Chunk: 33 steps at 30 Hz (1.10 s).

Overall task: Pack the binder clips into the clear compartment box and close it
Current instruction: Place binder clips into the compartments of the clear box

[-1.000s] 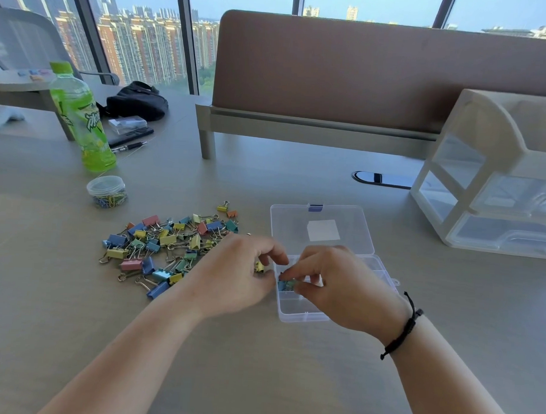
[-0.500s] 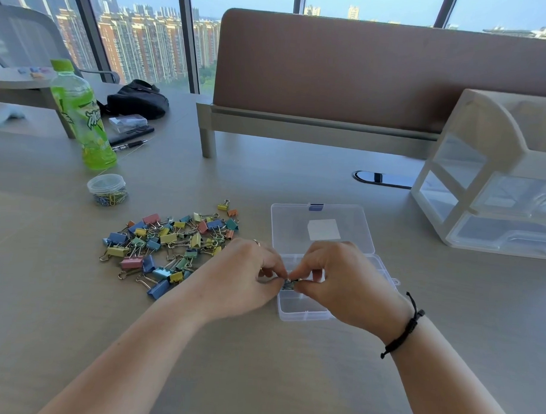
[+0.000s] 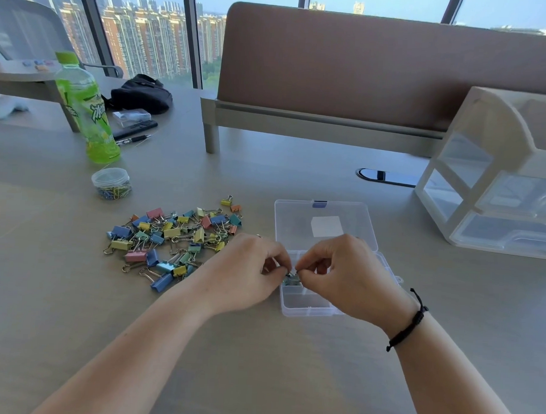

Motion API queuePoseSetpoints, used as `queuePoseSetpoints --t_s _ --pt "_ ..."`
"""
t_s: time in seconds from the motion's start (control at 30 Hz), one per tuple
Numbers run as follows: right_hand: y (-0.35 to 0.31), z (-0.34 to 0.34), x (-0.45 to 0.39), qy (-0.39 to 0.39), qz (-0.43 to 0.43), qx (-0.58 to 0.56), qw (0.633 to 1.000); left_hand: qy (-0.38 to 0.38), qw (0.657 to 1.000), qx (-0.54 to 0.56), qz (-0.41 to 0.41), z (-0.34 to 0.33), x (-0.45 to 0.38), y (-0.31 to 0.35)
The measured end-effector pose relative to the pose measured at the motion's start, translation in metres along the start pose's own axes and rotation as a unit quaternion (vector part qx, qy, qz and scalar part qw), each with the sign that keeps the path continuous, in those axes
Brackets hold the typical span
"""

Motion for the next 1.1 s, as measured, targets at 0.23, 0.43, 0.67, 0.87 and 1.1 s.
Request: queuePoseSetpoints --t_s 0.23,0.43,0.67,0.87,1.1 --pt "0.003 0.001 -0.001 -0.005 -0.036 -0.032 0.999 -0.008 0.999 0.024 0.022 0.004 0.000 0.001" --pt "-0.002 -0.002 0.002 -0.044 -0.017 0.014 0.999 -0.027 0.999 0.017 0.007 0.001 0.001 0.000" --pt "-0.006 -0.003 0.003 -0.025 0.028 0.040 0.998 -0.038 0.998 0.032 -0.025 -0.005 0.000 -0.003" --pt "-0.010 -0.003 0.004 -0.028 0.065 0.060 0.996 -0.036 0.998 0.047 -0.031 -0.004 0.000 0.000" --pt "-0.007 -0.004 0.004 -0.029 0.060 0.043 0.997 -0.045 0.997 0.049 -0.032 -0.004 0.002 -0.001"
Point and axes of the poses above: each hand's wrist, its own x-axis away from the middle knuckle, its own z-axis out of the back of the hand, y = z × x, the point moved 6 cm from there along -x, towards the middle knuckle, and after that the axes turned 13 degrees about y, right-handed, at the moved point
